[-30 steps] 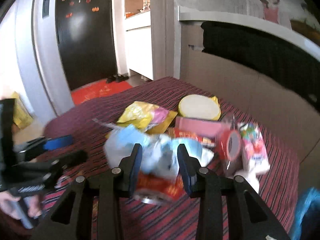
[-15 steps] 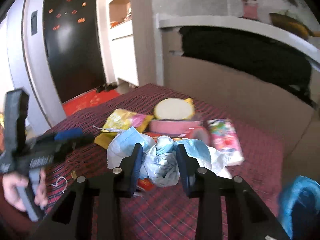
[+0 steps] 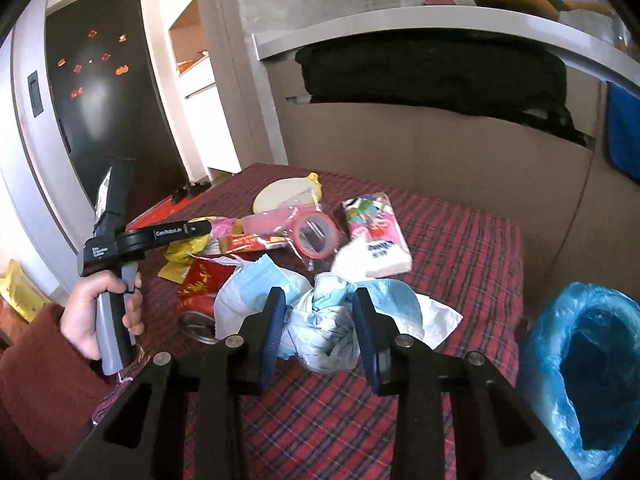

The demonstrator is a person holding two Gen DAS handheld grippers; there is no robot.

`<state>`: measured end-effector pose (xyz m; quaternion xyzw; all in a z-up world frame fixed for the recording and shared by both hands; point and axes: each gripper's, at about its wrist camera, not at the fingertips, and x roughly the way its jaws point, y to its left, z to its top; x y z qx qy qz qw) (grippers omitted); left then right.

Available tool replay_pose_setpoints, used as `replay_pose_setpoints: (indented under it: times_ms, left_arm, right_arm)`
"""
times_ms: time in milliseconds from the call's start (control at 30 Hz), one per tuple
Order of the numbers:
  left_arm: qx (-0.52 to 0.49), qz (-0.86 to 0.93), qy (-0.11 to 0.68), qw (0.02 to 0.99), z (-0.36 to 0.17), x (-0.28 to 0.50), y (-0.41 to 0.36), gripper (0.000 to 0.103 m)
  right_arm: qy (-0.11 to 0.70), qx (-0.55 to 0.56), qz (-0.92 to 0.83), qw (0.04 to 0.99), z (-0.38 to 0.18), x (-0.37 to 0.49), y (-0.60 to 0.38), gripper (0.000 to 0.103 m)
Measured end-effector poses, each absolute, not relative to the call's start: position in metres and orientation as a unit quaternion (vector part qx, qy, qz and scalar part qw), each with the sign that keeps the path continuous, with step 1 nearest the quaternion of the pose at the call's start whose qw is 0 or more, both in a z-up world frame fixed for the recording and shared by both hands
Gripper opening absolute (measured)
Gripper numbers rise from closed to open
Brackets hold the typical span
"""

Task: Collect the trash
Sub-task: 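Grasp the snack wrapper with the left gripper while the right gripper grasps blue tissues, then carry the wrapper and tissues over the blue bin and open both grippers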

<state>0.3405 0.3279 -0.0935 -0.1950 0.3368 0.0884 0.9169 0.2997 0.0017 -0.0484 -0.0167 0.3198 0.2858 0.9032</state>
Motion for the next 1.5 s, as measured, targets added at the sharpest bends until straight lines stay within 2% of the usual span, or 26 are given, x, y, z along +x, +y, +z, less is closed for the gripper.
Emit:
replay_pose_setpoints:
  times_ms: [67, 433, 833, 1167, 1500]
  left_arm:
    - [-0.177, 0.089, 0.335, 0.921, -0.088, 0.337, 0.321, 0.008]
    - [-0.14, 0.055, 0.269, 0.951, -0.032, 0.257, 0.268, 0.007]
    - [-0.095, -0.037, 0.223, 0.969, 0.008, 0.192, 0.154, 0.007]
    - [-0.051, -0.124, 0.22, 0.966, 0.024, 0.205, 0.035, 0.007]
    - [-0.016, -0.198, 0.25, 0.947, 0.003, 0.25, -0.062, 0.007]
  right_arm:
    - [0.318, -0.014, 0.28, 0.906, -0.047, 0.297, -0.005, 0.032]
    - [0.3, 0.009, 0.277, 0.913, -0.037, 0.277, -0.032, 0.032]
    - [0.238, 0.013, 0.238, 0.941, -0.005, 0.245, -0.081, 0.031]
    - [0.19, 0.021, 0.172, 0.966, 0.019, 0.21, -0.166, 0.03]
    - [0.188, 0.041, 0.067, 0.979, 0.008, 0.203, -0.265, 0.03]
